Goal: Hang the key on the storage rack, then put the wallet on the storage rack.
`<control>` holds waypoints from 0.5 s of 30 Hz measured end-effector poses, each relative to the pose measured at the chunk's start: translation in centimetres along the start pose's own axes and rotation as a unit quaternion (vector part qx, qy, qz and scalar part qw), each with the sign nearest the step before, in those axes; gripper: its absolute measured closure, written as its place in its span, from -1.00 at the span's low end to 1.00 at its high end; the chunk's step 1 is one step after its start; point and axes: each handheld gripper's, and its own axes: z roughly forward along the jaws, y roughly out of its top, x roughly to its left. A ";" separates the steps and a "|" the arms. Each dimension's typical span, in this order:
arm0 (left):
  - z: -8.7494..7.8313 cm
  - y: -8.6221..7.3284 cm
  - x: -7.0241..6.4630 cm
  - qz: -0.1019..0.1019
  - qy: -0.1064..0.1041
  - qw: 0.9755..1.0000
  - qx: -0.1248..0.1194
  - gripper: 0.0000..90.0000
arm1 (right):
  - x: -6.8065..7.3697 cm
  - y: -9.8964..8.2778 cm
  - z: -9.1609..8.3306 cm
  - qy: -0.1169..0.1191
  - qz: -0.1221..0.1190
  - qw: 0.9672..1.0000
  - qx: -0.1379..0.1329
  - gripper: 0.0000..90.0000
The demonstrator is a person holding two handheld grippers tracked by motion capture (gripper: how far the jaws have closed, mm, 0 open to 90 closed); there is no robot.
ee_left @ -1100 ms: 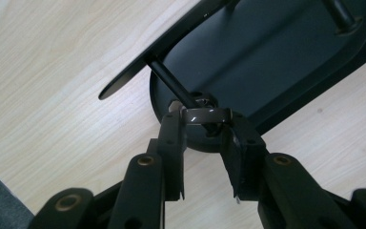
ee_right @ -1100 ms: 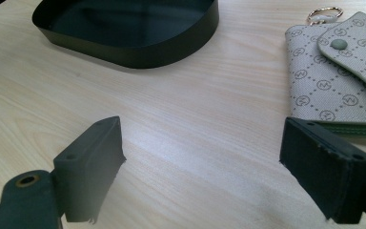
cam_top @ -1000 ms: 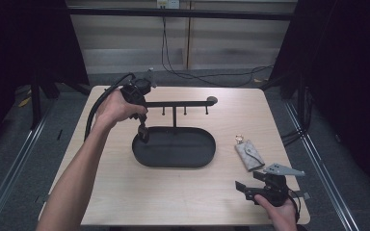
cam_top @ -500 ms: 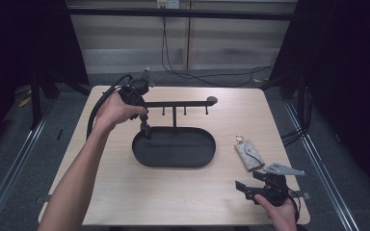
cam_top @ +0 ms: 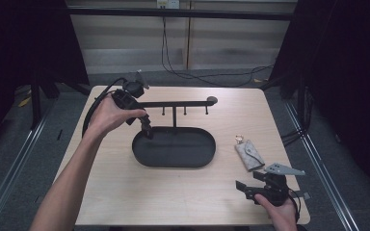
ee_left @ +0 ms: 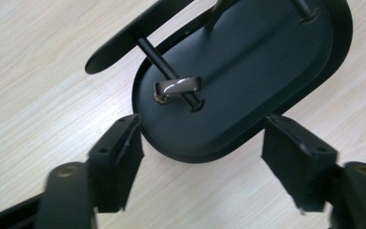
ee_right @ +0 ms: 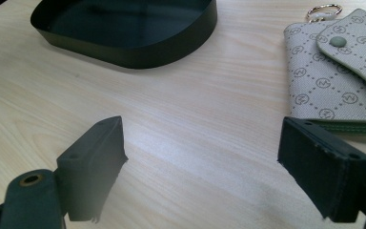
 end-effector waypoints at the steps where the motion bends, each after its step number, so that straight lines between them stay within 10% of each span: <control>1: 0.0 -0.2 0.0 -0.002 -0.001 1.000 -0.006 -0.36 | 0.1 0.0 0.0 0.001 -0.002 1.000 0.000 -0.65; 15: -0.2 -4.2 1.2 0.010 -0.034 0.997 -0.073 -0.59 | 0.0 0.0 0.0 -0.006 0.001 1.000 0.000 -0.65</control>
